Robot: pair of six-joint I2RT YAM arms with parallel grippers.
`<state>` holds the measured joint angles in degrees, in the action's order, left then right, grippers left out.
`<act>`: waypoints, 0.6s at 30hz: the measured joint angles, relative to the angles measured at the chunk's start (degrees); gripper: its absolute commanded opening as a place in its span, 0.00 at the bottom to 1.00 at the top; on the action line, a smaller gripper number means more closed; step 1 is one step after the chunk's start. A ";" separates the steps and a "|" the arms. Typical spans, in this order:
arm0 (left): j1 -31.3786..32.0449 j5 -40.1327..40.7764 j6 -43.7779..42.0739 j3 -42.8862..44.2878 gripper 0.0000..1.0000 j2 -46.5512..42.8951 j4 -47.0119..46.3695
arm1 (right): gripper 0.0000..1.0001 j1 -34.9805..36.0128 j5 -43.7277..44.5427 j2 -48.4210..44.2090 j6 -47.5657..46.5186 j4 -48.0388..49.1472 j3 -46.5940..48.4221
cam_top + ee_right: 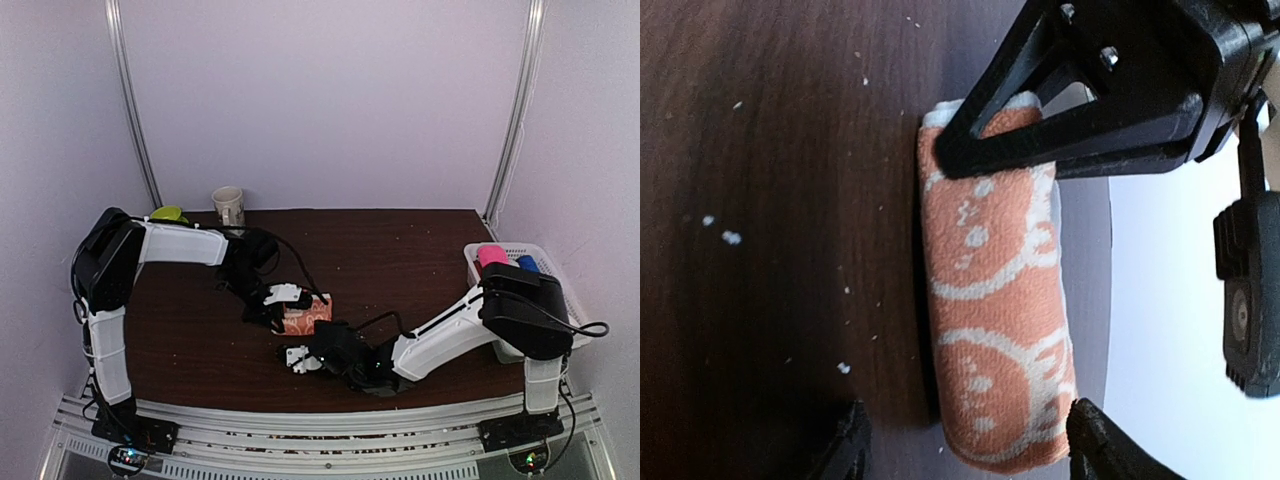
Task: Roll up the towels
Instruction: Roll the towel at the center of the board.
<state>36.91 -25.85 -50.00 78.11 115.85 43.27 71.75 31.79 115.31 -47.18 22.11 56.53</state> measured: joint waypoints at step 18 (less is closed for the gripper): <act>0.00 -0.48 -0.92 0.39 0.00 0.50 1.05 | 0.28 -4.28 0.85 6.64 -2.49 -2.73 8.92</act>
<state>36.91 -26.33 -50.92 78.50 116.36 44.31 67.46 32.64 121.95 -49.67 19.38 65.45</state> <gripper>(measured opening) 0.063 0.437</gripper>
